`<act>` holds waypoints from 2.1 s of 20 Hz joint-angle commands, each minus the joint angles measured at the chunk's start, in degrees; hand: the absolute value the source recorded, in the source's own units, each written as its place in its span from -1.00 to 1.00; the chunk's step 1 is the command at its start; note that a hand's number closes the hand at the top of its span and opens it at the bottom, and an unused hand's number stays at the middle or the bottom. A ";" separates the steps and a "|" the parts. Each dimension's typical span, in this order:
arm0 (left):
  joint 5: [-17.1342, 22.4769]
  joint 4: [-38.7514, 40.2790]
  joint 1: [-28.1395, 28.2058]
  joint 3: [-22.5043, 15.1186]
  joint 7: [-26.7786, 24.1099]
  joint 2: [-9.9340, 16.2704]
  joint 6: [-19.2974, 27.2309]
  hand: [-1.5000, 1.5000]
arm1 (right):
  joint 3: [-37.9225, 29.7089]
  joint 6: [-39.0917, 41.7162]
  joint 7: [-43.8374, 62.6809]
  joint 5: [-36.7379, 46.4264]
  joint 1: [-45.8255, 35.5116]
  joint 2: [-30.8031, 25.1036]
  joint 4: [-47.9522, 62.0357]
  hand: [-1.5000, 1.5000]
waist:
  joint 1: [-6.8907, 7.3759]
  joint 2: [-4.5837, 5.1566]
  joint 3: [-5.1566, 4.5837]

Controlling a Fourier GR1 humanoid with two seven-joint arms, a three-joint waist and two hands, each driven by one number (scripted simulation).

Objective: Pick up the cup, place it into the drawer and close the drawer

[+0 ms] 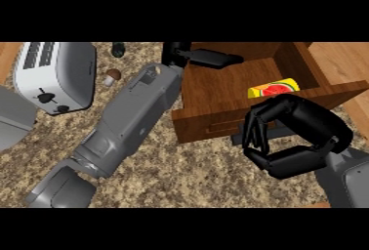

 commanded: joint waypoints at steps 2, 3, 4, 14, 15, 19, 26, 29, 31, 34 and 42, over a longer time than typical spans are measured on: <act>3.42 0.38 -0.81 -0.72 -1.72 -0.01 1.73 -1.00 | 3.56 3.46 2.64 7.05 2.26 -5.07 -0.15 -1.00 | 2.43 -0.76 0.07; 3.66 0.93 1.10 0.08 -2.56 -0.01 1.64 -1.00 | 3.37 2.27 3.11 9.14 3.79 -5.67 -1.46 -1.00 | 3.97 -1.16 0.04; 3.91 1.04 0.06 0.00 -2.83 -0.01 3.00 -1.00 | 3.85 1.60 0.50 14.28 3.99 -6.44 -2.63 -1.00 | 3.61 -1.08 0.10; 4.82 -2.70 5.25 2.24 -5.72 0.00 -1.56 -1.00 | 12.56 -11.68 -10.34 39.31 3.90 -1.41 20.06 -1.00 | 10.83 -1.69 0.09; 5.25 -3.56 6.28 2.55 -5.40 1.19 -3.51 -1.00 | 14.22 -13.26 -13.09 41.39 5.09 -0.99 23.34 -1.00 | 11.52 -1.65 0.11; 4.90 -6.08 10.03 2.39 -6.94 1.96 -3.29 -1.00 | 15.00 -16.06 -18.29 45.89 -1.36 0.47 38.26 1.00 | 12.74 -1.49 0.14; 5.66 -12.60 16.63 1.97 -3.78 5.47 -7.18 -1.00 | 7.58 -23.12 -29.84 45.96 -12.65 1.39 59.06 1.00 | 14.99 -1.30 0.25; 5.47 -13.94 18.87 1.54 -4.85 5.84 -8.66 -1.00 | 2.57 -23.80 -30.53 43.57 -19.33 0.74 64.26 1.00 | 16.50 -0.72 0.29; 5.36 -15.85 20.12 1.24 -4.19 7.07 -9.09 -1.00 | 0.45 -26.34 -33.77 42.93 -20.15 -0.16 67.20 1.00 | 16.98 -0.80 0.34; 5.47 -16.93 22.68 1.12 -3.86 10.26 -12.66 -1.00 | -3.34 -26.03 -32.63 41.17 -26.14 -2.58 70.59 1.00 | 18.42 -0.48 0.30; 5.82 -18.78 24.00 0.96 -2.25 12.04 -14.74 -1.00 | -7.76 -23.72 -30.12 38.04 -31.92 -7.36 73.21 1.00 | 20.03 0.23 0.26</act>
